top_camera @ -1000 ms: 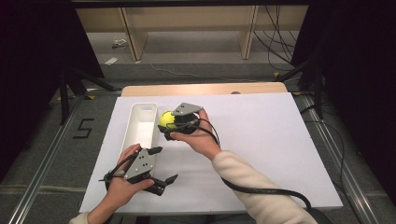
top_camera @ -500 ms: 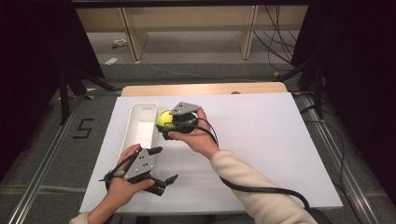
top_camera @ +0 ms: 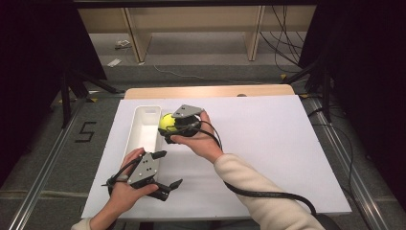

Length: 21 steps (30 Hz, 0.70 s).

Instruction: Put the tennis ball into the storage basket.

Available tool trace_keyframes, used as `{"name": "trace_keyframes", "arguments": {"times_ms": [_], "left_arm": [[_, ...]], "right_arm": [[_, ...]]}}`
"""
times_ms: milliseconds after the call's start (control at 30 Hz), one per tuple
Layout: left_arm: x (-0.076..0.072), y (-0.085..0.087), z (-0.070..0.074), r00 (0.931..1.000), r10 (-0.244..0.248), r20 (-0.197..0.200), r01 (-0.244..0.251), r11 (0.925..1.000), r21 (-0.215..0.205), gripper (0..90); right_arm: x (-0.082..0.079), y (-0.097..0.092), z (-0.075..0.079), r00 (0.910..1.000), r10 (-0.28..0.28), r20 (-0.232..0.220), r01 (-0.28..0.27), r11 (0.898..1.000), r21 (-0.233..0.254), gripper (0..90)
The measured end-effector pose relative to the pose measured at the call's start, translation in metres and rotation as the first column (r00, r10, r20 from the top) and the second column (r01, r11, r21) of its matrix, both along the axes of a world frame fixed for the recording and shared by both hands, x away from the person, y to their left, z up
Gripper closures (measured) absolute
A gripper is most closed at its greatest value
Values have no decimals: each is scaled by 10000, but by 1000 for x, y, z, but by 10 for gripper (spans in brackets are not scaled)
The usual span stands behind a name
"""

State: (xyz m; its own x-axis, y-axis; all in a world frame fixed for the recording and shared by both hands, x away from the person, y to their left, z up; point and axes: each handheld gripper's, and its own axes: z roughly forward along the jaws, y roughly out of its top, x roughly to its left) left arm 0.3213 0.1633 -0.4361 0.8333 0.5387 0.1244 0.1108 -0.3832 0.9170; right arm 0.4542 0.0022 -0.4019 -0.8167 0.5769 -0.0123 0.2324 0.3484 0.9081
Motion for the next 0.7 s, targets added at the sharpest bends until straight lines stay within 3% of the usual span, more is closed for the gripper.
{"name": "trace_keyframes", "arguments": {"times_ms": [700], "left_arm": [[0,0,0,10000,-11,-2,11,10000,-7,0]], "right_arm": [[1,6,2,9999,108,-19,-108,9999,-31,262]]}}
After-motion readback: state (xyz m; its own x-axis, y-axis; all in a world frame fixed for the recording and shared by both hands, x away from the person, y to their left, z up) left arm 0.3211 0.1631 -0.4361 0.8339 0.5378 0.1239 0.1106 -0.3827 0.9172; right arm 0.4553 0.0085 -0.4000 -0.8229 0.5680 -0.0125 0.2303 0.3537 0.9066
